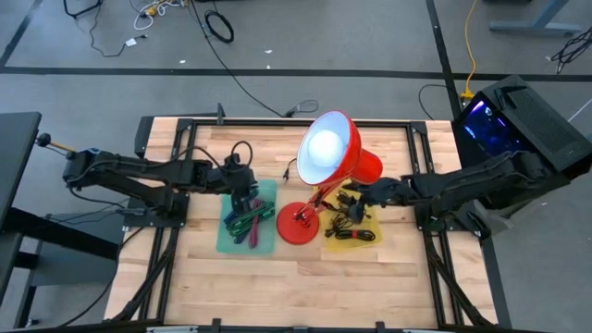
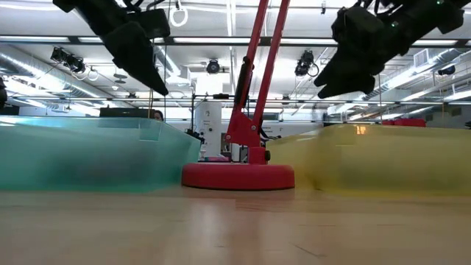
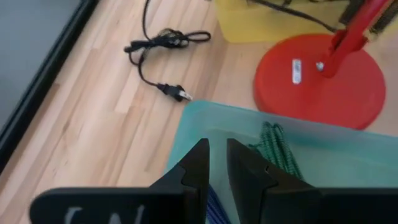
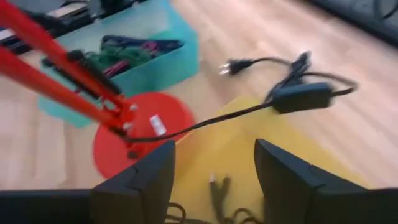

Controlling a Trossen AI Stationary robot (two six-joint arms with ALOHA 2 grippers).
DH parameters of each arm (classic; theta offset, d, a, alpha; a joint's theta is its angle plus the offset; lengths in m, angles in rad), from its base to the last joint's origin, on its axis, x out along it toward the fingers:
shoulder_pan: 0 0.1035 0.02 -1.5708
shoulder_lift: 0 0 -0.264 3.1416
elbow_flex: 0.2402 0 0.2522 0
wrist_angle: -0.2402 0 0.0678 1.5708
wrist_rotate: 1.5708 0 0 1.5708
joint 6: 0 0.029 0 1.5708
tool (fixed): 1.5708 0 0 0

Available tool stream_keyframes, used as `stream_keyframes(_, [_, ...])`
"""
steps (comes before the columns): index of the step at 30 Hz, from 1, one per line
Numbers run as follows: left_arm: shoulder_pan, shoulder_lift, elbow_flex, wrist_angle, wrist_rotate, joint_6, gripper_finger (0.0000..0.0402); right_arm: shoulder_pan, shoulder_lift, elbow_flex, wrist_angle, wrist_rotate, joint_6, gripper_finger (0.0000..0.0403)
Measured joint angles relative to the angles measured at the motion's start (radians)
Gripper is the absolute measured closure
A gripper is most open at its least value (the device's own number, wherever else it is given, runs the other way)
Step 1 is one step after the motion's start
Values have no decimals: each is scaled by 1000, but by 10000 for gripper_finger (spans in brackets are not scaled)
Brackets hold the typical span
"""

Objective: Pick & Place USB Port
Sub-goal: Put the black charger cable into the yellow bin, then return to Home Position

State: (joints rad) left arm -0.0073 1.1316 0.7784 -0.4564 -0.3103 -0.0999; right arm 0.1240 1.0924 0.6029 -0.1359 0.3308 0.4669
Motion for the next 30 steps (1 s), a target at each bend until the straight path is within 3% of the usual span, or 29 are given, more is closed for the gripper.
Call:
stream_keyframes(7, [-51,0,0,-8,-18,-40,340,-29,-51,0,-82,147,-31,174])
stream_keyframes(13, [-146,0,0,-9,-19,-95,340,-34,-57,0,-111,117,-25,179])
stream_keyframes(17, [-229,-19,-32,31,-151,-72,341,-18,-83,0,-97,168,-85,179])
stream_keyframes(19, [-267,-68,-86,66,-233,-94,344,-3,-109,0,-103,195,-101,179])
stream_keyframes(25, [-334,-299,-289,145,-335,-158,357,48,-255,-82,-77,236,-168,179])
stream_keyframes(27, [-337,-397,-375,289,-359,-103,360,62,-325,-150,32,245,-213,179])
stream_keyframes(30, [-329,-524,-508,592,-331,93,365,71,-417,-275,329,202,-331,179])
